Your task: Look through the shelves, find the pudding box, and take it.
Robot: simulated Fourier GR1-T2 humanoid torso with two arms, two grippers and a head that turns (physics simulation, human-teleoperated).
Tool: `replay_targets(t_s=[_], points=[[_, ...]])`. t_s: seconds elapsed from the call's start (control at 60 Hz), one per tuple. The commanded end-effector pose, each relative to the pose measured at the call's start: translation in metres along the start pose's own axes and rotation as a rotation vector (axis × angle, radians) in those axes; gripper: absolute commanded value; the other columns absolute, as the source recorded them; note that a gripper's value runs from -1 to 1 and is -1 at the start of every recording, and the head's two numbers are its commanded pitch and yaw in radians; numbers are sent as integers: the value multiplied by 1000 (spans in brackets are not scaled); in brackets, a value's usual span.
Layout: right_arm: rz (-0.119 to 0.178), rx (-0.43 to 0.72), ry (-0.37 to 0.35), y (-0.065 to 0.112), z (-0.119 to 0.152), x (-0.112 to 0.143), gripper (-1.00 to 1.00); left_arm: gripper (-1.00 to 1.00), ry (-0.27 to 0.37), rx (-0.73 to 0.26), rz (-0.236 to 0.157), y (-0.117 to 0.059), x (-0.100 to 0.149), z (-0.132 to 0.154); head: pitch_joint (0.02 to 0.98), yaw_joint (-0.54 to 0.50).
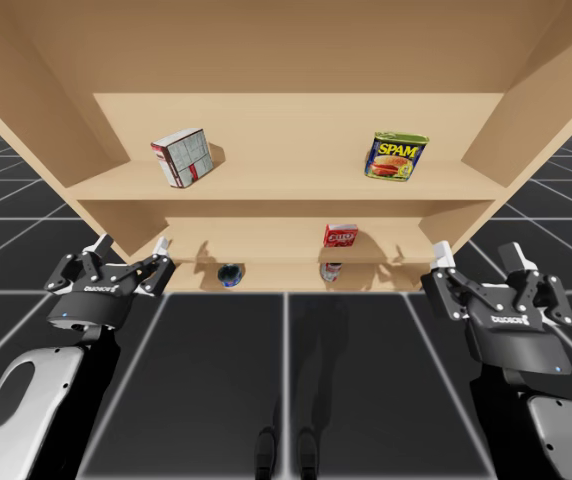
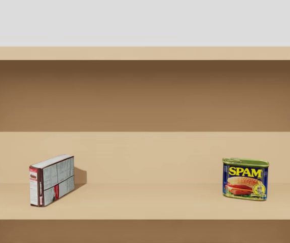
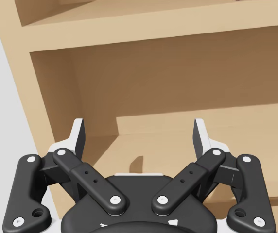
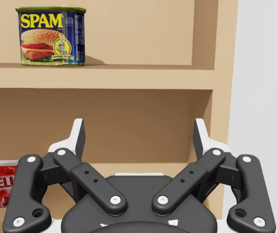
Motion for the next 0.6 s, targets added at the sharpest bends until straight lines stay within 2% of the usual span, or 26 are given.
replay_targets(t_s=[0.017, 0.05, 0.1, 0.15, 0.25, 0.333, 0.383, 0.433, 0.6], points=[[-22, -42, 4, 3, 0, 0, -1000, -1000, 0, -1, -1, 0, 0, 0, 85, 1], [-14, -41, 2, 3, 0, 0, -1000, -1000, 0, -1, -1, 0, 0, 0, 87, 1], [-25, -34, 8, 2, -1, -1, -1000, -1000, 0, -1, -1, 0, 0, 0, 95, 6], [-18, -24, 22, 1, -2, -2, -1000, -1000, 0, -1, 0, 0, 0, 0, 105, 17], [-26, -23, 24, 0, -2, -2, -1000, -1000, 1, -2, 0, 0, 0, 0, 129, 66], [-60, -13, 38, 0, -2, -1, -1000, -1000, 2, -1, 1, 0, 0, 0, 159, 130], [-64, -11, 42, 0, -2, -1, -1000, -1000, 3, -1, 2, 0, 0, 0, 167, 153], [-80, -5, 48, 0, -2, -1, -1000, -1000, 4, -1, 3, 0, 0, 0, 180, 189], [-82, -5, 53, 0, -3, -1, -1000, -1000, 3, -3, 6, 0, 0, 0, 211, 267]])
